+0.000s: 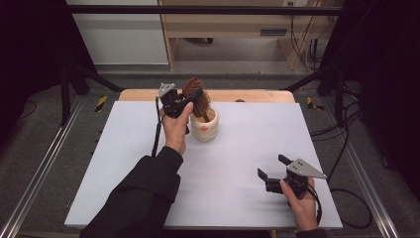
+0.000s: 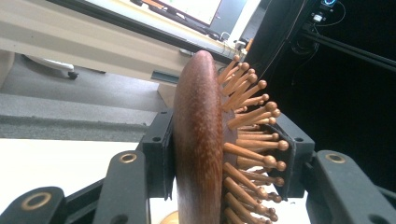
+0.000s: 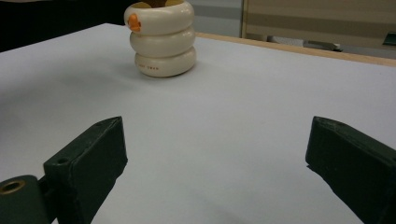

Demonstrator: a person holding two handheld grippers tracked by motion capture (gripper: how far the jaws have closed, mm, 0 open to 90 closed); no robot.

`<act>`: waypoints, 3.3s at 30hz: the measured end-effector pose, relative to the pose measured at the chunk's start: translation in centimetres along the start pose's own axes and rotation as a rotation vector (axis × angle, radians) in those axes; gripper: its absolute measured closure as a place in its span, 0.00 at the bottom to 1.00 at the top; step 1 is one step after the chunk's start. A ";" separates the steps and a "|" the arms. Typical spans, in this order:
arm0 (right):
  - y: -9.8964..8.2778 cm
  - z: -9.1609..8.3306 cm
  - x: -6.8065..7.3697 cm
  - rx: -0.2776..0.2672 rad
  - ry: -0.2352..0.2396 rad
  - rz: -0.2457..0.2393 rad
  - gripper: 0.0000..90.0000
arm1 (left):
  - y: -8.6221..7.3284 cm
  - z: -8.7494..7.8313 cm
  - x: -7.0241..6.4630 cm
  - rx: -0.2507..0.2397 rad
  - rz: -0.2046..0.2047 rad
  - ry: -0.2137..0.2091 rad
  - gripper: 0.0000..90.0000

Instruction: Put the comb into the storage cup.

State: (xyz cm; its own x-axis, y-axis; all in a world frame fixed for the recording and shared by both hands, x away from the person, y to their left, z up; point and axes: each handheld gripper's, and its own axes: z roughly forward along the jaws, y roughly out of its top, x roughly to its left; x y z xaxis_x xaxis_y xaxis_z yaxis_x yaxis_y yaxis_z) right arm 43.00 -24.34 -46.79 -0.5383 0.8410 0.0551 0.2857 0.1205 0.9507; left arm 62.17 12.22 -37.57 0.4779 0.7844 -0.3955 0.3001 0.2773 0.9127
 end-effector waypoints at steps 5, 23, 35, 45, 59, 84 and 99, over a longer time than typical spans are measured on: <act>0.0 0.0 -0.1 -0.001 -0.001 -0.001 0.06 | 0.1 0.1 -0.1 0.001 0.000 -0.001 0.55; 0.0 -0.1 0.0 -0.002 0.005 0.003 0.06 | 0.0 0.1 -0.1 0.002 0.004 0.000 0.55; 0.0 -0.1 -0.1 -0.002 0.003 0.002 0.06 | 0.0 0.1 -0.2 -0.001 0.012 0.004 0.54; 0.0 0.0 -0.1 -0.003 0.003 0.004 0.06 | -0.1 0.1 -0.1 0.001 0.014 0.003 0.54; 0.0 0.0 0.0 0.003 0.003 0.004 0.06 | -0.1 0.0 0.2 0.002 0.008 0.000 0.54; -0.1 0.1 0.0 0.007 -0.001 -0.010 0.06 | -0.1 -0.3 1.2 0.005 -0.026 0.008 0.52; -0.1 0.1 0.1 0.008 0.000 -0.005 0.06 | -0.3 -0.5 1.8 0.003 -0.043 0.024 0.51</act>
State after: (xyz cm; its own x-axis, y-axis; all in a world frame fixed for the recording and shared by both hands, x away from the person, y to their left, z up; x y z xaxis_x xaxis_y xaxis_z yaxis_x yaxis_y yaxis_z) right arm 43.04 -24.19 -46.89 -0.5393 0.8406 0.0504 0.2891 0.1286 0.9486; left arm 62.52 13.84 -38.51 0.4443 0.7850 -0.4317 0.3222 0.3097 0.8946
